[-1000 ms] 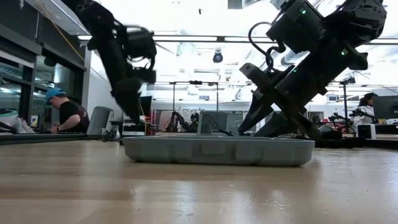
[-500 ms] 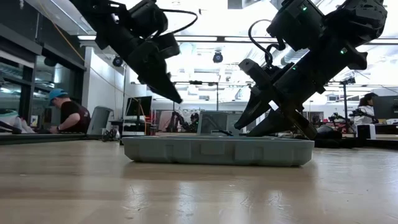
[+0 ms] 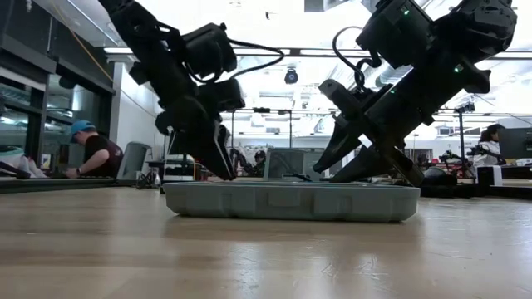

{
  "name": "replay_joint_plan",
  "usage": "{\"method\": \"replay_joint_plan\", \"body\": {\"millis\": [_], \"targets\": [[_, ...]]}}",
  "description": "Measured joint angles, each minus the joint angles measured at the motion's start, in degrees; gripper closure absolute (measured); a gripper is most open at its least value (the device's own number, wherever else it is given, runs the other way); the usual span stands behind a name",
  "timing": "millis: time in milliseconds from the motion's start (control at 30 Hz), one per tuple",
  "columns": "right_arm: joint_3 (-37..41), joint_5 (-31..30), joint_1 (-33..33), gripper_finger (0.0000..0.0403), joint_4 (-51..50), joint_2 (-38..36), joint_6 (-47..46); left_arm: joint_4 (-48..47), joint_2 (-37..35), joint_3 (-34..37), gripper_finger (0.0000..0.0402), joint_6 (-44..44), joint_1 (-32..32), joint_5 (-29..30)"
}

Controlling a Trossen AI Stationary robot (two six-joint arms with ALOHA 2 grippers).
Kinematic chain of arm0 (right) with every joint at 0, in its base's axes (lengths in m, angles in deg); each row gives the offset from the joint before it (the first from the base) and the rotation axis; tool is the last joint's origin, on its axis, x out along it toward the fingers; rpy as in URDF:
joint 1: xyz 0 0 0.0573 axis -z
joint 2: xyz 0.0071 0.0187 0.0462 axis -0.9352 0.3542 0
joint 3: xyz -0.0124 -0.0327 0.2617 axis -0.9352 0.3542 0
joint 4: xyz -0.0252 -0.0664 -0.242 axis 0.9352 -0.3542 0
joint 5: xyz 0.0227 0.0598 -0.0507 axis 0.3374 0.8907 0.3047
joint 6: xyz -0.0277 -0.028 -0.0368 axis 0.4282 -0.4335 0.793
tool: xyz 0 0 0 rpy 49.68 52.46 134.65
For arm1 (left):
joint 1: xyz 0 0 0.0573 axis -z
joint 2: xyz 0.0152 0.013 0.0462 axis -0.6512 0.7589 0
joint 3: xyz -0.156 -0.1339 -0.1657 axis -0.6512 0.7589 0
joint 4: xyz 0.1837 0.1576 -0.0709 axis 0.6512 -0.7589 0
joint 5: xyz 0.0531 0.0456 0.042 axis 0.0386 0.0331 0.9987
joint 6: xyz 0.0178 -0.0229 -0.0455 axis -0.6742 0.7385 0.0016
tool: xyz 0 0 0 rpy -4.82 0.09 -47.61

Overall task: Prefit tool cases
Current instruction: Remove the orange pliers from the gray prefit tool case

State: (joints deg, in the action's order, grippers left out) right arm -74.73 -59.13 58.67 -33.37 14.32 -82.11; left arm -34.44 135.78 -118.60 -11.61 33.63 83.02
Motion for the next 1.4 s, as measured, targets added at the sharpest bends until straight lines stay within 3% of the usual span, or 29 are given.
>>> {"method": "replay_joint_plan", "body": {"millis": [267,667,767,867,967,1400], "targets": [[0.0,-0.4,0.1,0.027,0.0,0.0,-0.2,-2.7,0.8,-3.8,0.0253,-5.2,0.0,0.4],[0.0,-1.0,0.1,0.027,0.0,0.0,-0.2,-8.9,10.3,-11.2,0.0254,-8.4,1.2,0.8],[0.0,-0.8,0.1,0.027,0.0,0.0,-0.2,-12.3,12.5,-13.8,0.0272,-7.1,1.2,1.6],[0.0,-0.8,0.1,0.027,0.0,0.0,-0.2,-14.9,13.8,-15.0,0.0321,-5.7,1.2,2.9],[0.0,-0.8,0.1,0.027,0.0,0.0,-0.5,-15.2,13.2,-15.0,0.0371,-4.2,1.2,2.3],[-0.1,-1.4,0.0,0.027,1.2,-0.1,-1.5,-16.4,1.6,-14.6,0.0372,2.0,1.0,-0.2]]}}
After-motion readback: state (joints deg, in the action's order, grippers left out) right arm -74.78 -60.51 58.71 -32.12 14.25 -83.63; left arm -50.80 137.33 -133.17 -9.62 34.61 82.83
